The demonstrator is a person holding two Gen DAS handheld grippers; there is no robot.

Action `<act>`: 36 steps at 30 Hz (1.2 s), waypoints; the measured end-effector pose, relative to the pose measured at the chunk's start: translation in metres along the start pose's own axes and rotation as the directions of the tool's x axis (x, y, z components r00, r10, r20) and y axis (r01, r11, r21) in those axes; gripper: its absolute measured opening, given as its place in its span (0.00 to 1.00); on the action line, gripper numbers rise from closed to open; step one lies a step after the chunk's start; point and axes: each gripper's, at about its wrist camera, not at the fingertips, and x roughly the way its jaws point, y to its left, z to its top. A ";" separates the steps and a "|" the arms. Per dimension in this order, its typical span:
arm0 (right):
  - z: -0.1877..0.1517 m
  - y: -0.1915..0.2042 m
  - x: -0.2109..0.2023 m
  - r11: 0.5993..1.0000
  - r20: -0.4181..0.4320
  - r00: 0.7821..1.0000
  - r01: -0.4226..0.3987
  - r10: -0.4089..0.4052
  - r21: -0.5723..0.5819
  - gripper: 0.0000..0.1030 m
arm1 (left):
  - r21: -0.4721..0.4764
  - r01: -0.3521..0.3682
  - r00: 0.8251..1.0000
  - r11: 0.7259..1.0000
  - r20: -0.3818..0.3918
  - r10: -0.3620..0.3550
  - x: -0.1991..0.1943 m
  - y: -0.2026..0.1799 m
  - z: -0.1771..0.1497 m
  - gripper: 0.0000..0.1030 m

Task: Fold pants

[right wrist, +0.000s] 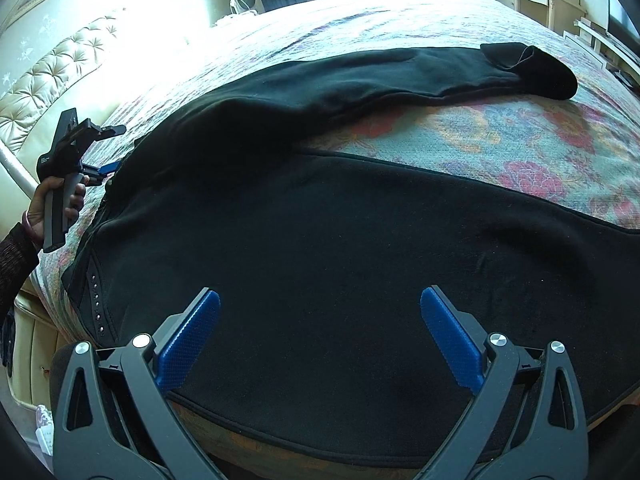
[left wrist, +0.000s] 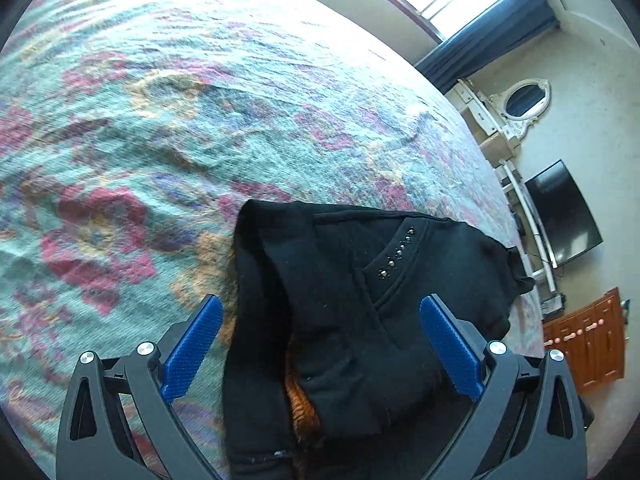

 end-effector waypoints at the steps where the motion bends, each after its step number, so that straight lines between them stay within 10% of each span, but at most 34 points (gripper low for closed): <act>1: 0.002 -0.001 0.003 1.000 -0.012 1.000 -0.014 0.014 0.002 0.98 | 0.002 0.026 1.000 1.000 -0.002 -0.026 0.005 -0.002 0.002 0.96; 8: 0.047 -0.011 0.008 0.982 -0.012 0.983 -0.185 0.185 -0.020 0.98 | -0.041 0.070 0.997 0.997 0.009 -0.070 0.028 0.007 0.014 0.88; 13: 0.148 -0.023 0.020 0.953 0.067 0.969 -0.221 0.239 -0.207 0.98 | -0.050 -0.025 1.000 0.998 -0.019 0.024 0.032 0.024 0.019 0.20; 20: 0.282 -0.013 0.121 0.841 -0.082 0.994 -0.108 0.077 -0.530 0.98 | -0.048 -0.025 0.998 0.999 -0.052 0.022 0.033 0.030 0.022 0.18; 28: 0.296 -0.007 0.211 0.728 -0.245 0.967 -0.116 -0.073 -0.675 0.96 | -0.058 -0.051 0.997 0.997 -0.061 0.048 0.038 0.029 0.033 0.18; 31: 0.297 -0.010 0.206 0.775 -0.298 0.955 -0.191 0.003 -0.603 0.48 | -0.075 -0.037 0.998 0.997 -0.051 0.034 0.039 0.033 0.032 0.18; 32: 0.294 -0.007 0.200 0.767 -0.286 0.958 -0.180 -0.005 -0.616 0.18 | -0.067 -0.040 0.998 0.997 -0.049 0.037 0.040 0.032 0.032 0.18; 36: 0.272 0.005 0.161 0.719 -0.153 0.987 -0.068 -0.054 -0.691 0.09 | -0.008 -0.078 0.997 0.997 -0.028 0.078 0.042 0.019 0.031 0.09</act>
